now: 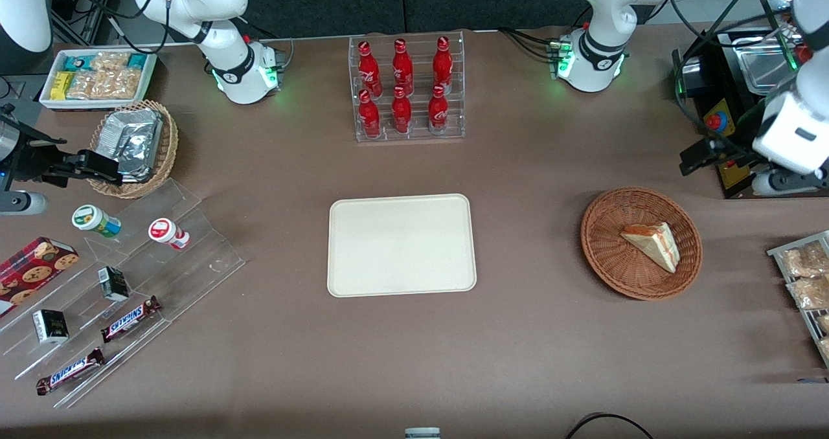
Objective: Place sandwich from basket to tray
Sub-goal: 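Lower the left gripper over the sandwich in the wicker basket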
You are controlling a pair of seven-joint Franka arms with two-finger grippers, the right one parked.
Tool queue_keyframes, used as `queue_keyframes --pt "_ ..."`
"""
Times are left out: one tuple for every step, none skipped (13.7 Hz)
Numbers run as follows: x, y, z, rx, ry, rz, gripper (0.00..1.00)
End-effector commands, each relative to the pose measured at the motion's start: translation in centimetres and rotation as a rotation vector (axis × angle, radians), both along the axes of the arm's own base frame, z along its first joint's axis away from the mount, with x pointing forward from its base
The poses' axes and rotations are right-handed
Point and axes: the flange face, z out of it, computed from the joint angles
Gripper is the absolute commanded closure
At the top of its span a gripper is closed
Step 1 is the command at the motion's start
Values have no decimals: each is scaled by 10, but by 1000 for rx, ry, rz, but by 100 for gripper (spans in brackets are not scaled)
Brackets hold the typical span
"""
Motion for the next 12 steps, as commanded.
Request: queue_keyframes --pt "22 3 -53 56 50 229 0" --pt "25 3 -72 67 50 292 0" --pt "25 3 -93 74 41 343 0" --pt "21 5 -117 93 34 388 0" --pt "18 7 -138 116 24 414 0" --pt "16 11 -157 119 14 433 0" --pt "13 25 -173 115 1 463 0" --pt "7 40 -192 111 -5 491 0" --pt "1 51 -209 105 -23 509 0" --pt "-3 61 -223 98 -44 528 0" --pt "-5 64 -237 91 -60 535 0" --pt "-3 67 -251 89 -58 556 0"
